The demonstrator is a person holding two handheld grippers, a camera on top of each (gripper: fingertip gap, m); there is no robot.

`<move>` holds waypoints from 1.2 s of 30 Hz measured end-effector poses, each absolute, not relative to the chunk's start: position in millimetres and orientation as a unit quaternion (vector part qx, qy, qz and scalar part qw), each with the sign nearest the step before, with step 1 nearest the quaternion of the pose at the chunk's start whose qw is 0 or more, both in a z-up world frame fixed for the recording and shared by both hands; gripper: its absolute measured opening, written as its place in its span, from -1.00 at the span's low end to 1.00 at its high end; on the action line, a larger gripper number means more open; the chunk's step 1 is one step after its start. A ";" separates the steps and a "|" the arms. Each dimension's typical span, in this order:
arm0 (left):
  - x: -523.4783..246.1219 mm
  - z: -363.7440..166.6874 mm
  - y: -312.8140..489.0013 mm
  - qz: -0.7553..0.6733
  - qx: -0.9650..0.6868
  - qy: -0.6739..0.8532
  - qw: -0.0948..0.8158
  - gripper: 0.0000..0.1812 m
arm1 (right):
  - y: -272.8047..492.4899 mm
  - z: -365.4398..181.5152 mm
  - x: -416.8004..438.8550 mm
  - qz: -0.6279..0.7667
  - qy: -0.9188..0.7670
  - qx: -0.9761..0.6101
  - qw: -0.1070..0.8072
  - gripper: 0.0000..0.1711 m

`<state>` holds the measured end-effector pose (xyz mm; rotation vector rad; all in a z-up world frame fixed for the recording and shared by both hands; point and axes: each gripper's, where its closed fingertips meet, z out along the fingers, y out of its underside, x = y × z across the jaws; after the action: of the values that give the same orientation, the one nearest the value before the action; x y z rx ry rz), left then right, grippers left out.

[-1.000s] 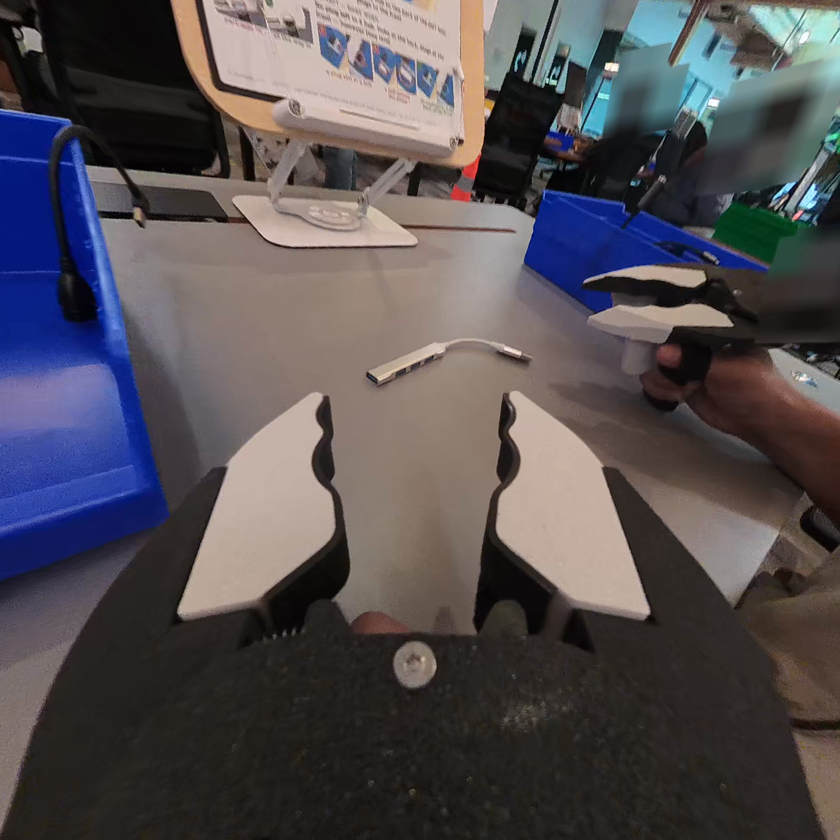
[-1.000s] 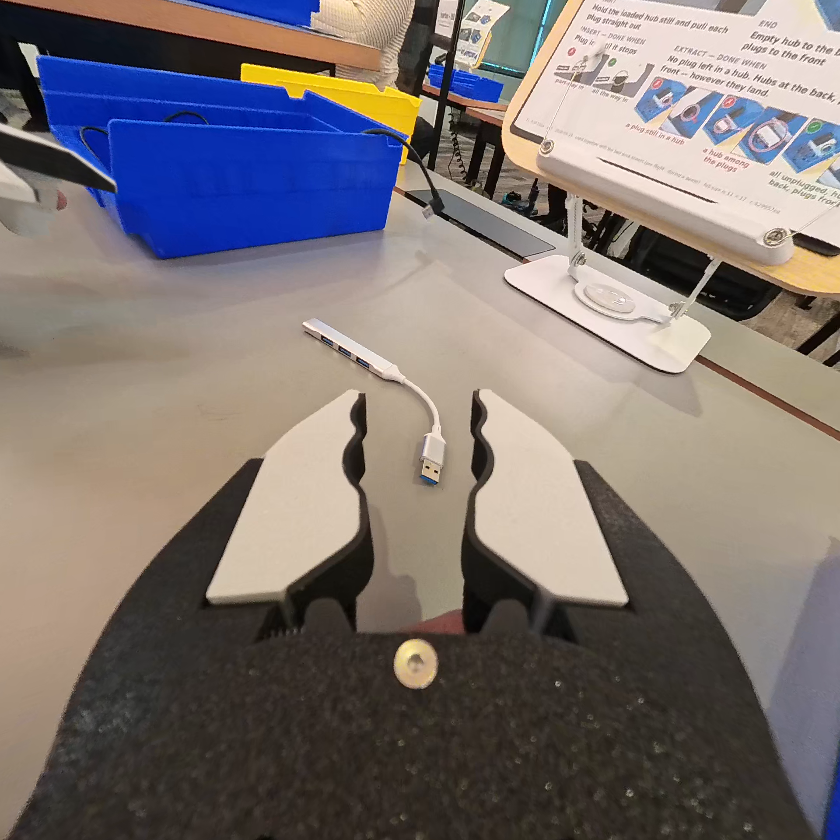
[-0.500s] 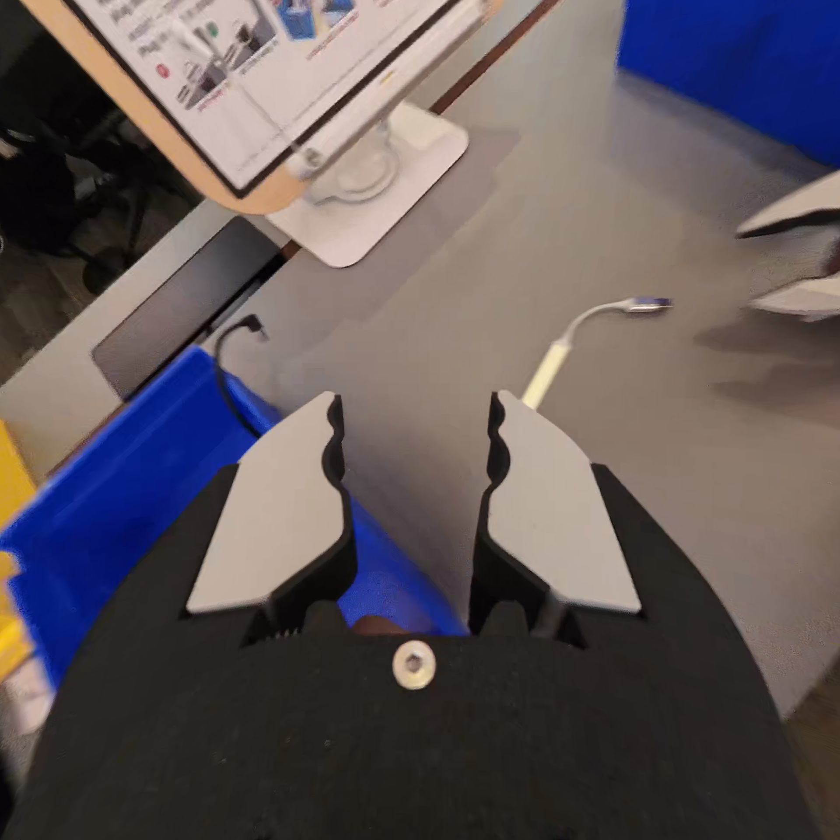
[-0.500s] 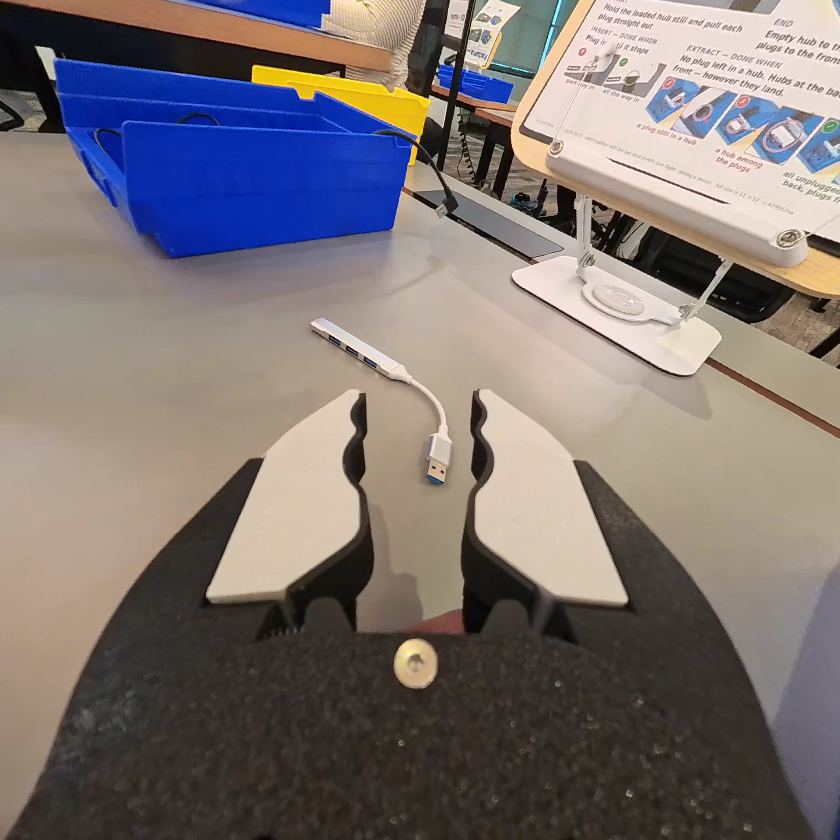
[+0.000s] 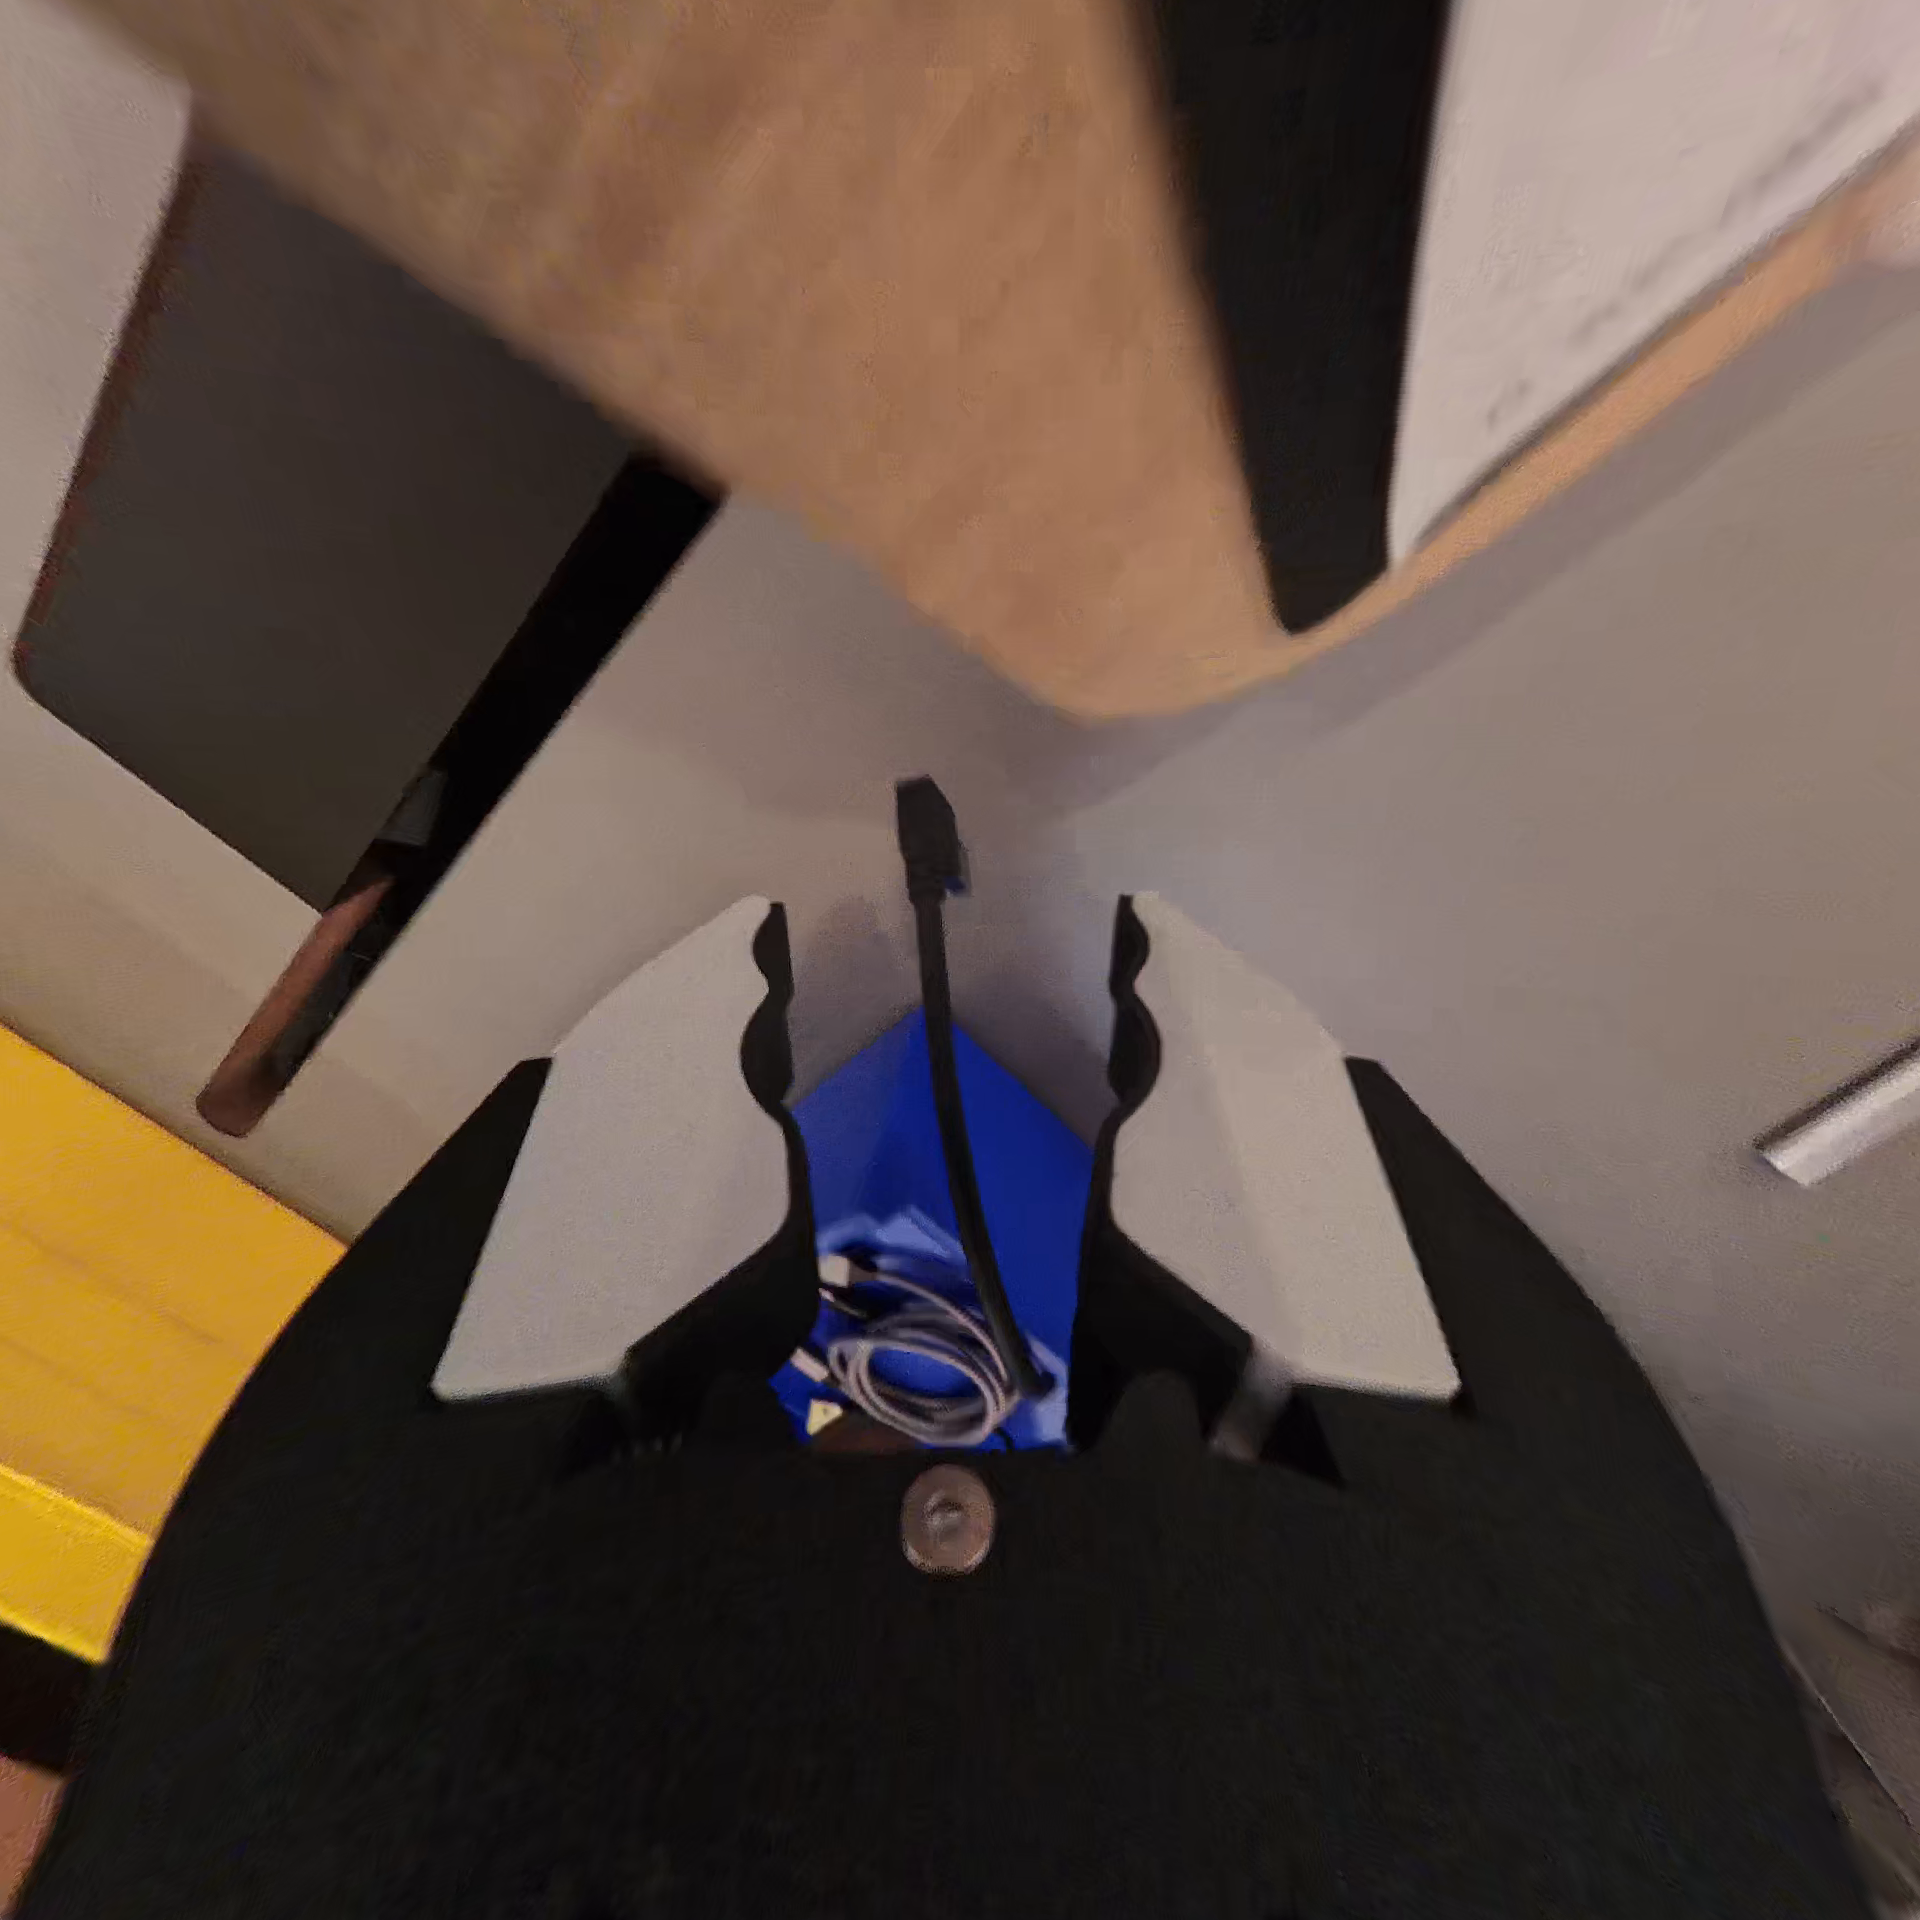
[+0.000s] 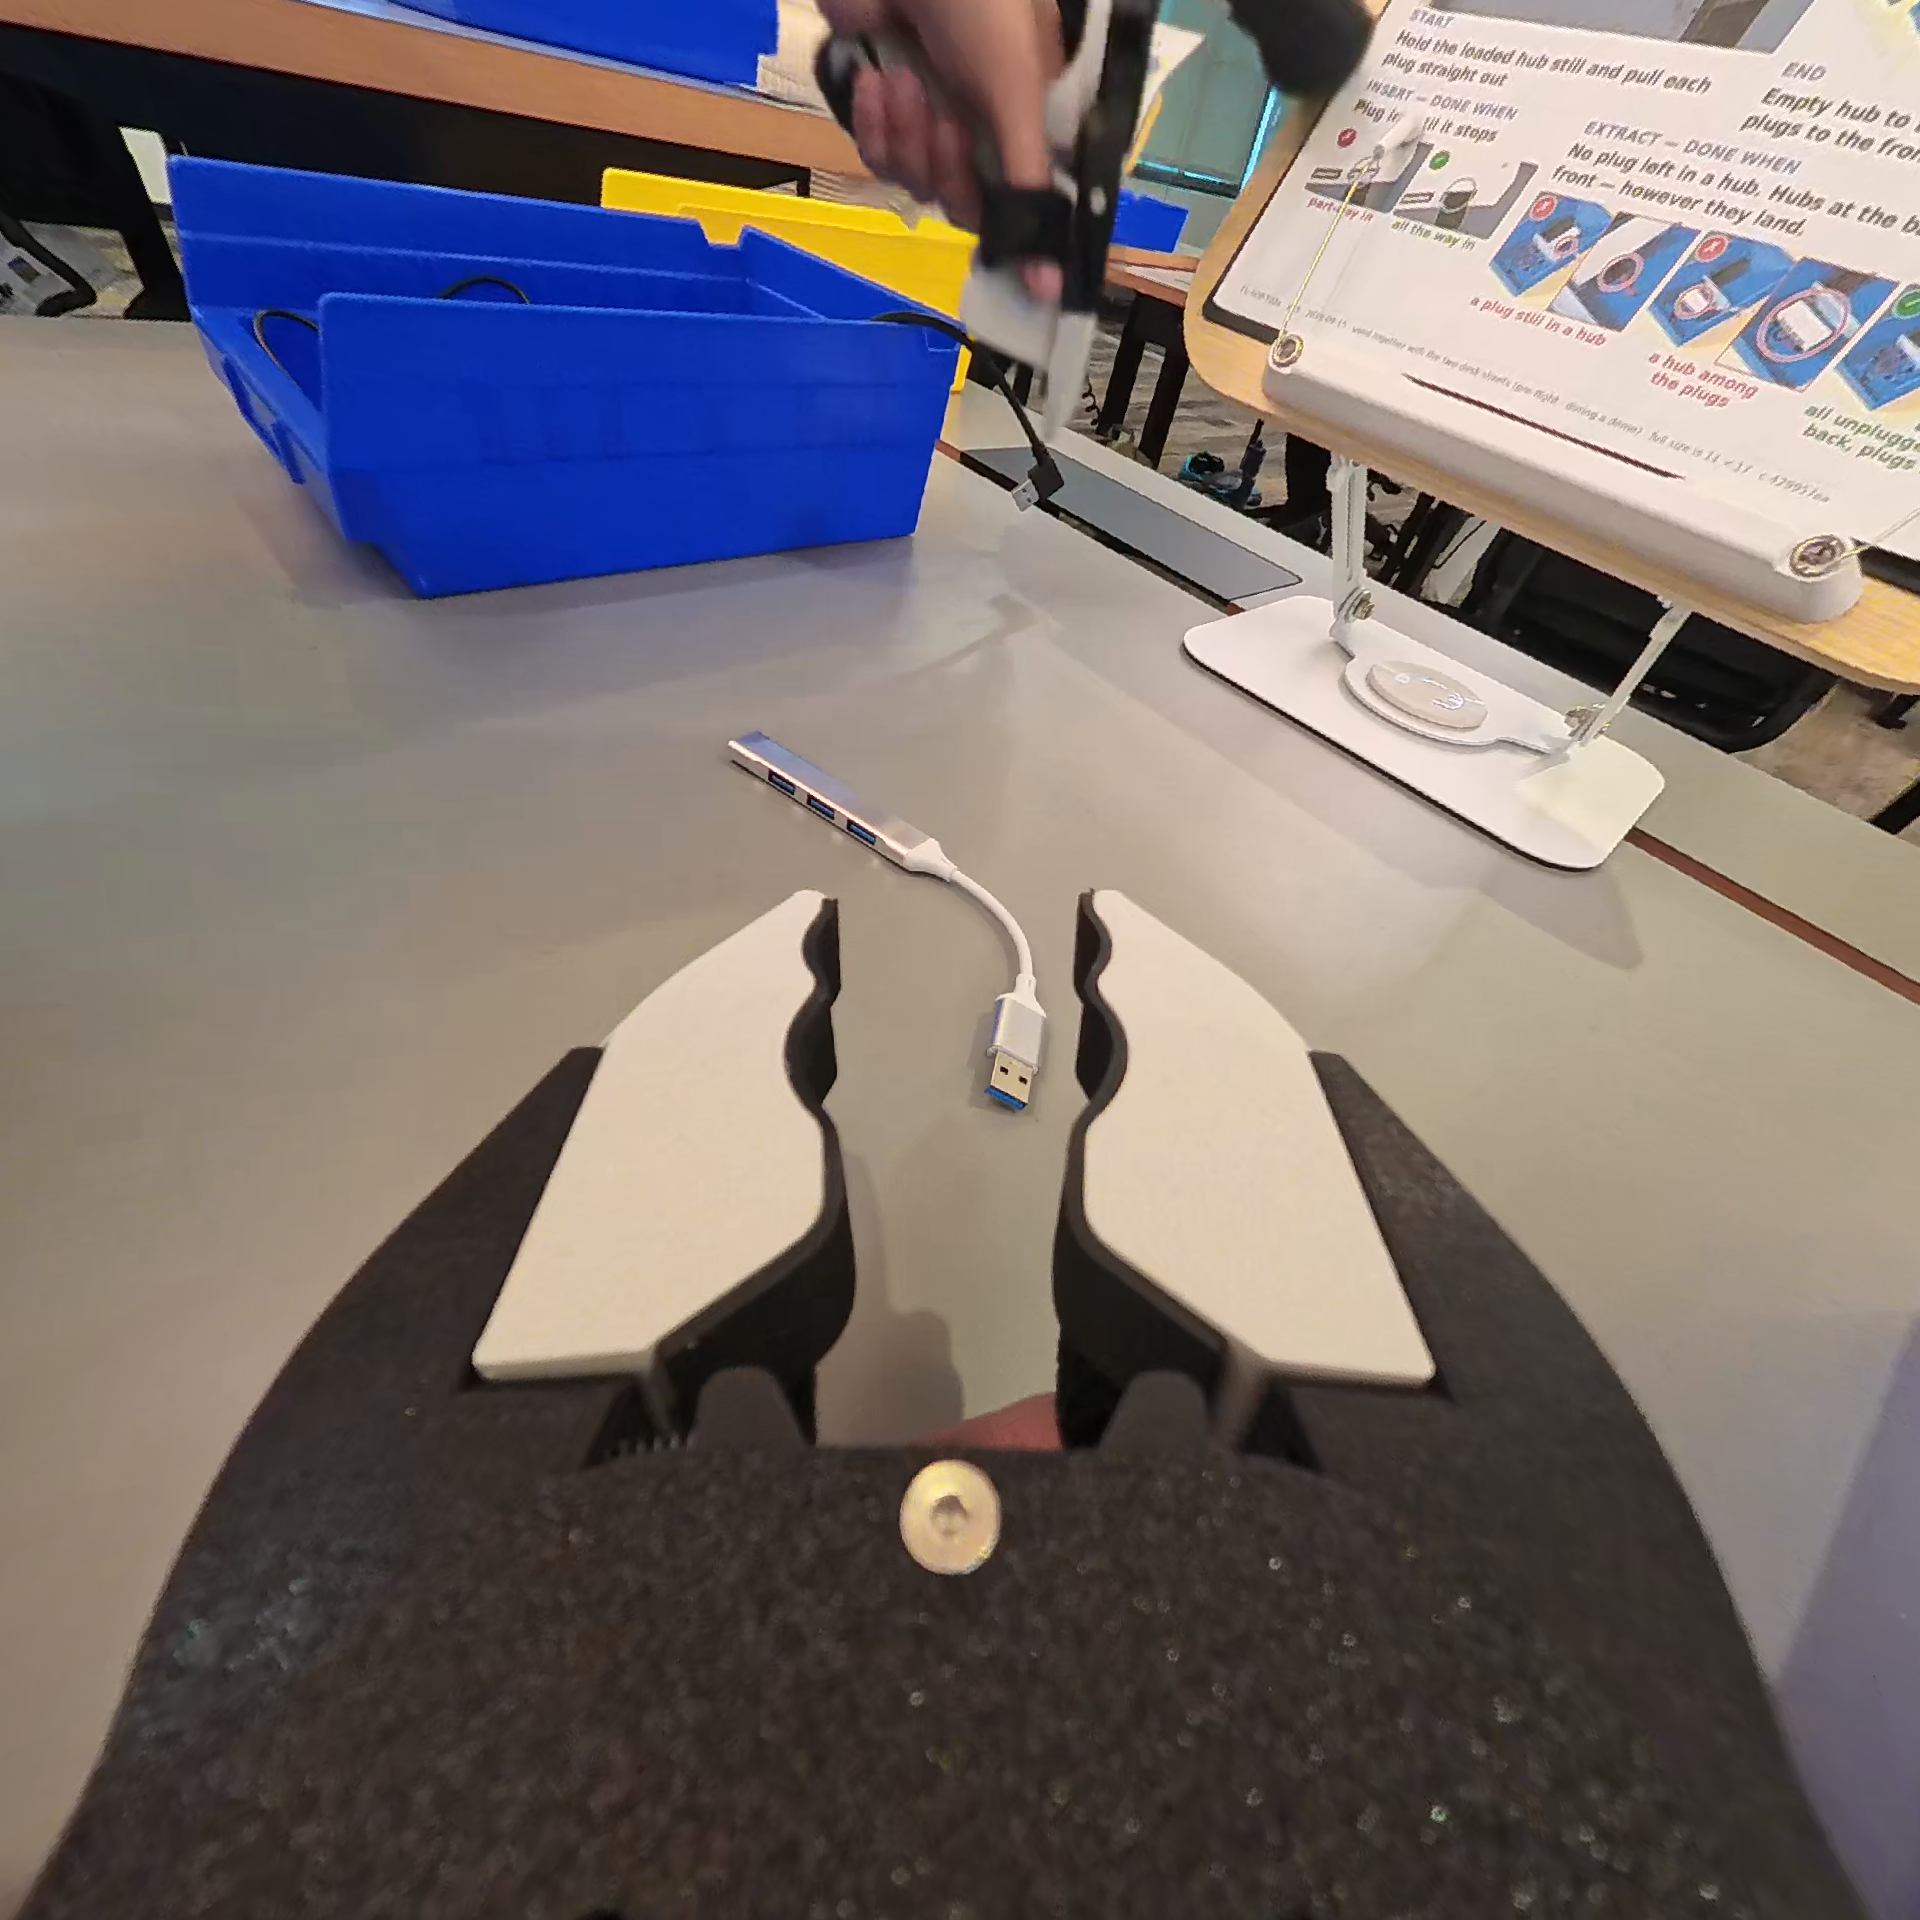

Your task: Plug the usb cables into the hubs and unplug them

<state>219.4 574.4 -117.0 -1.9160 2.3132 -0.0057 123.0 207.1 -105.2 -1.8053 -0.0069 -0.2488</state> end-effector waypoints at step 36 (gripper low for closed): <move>202.2 -40.5 566.9 -0.073 -0.563 0.785 0.248 -0.96 | 206.2 -106.1 120.4 -0.100 -0.006 -0.785 0.612 -0.52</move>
<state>202.2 566.9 -40.5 -1.5335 2.1413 -0.1996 120.4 206.2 -106.1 -1.8102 -0.0129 -0.2306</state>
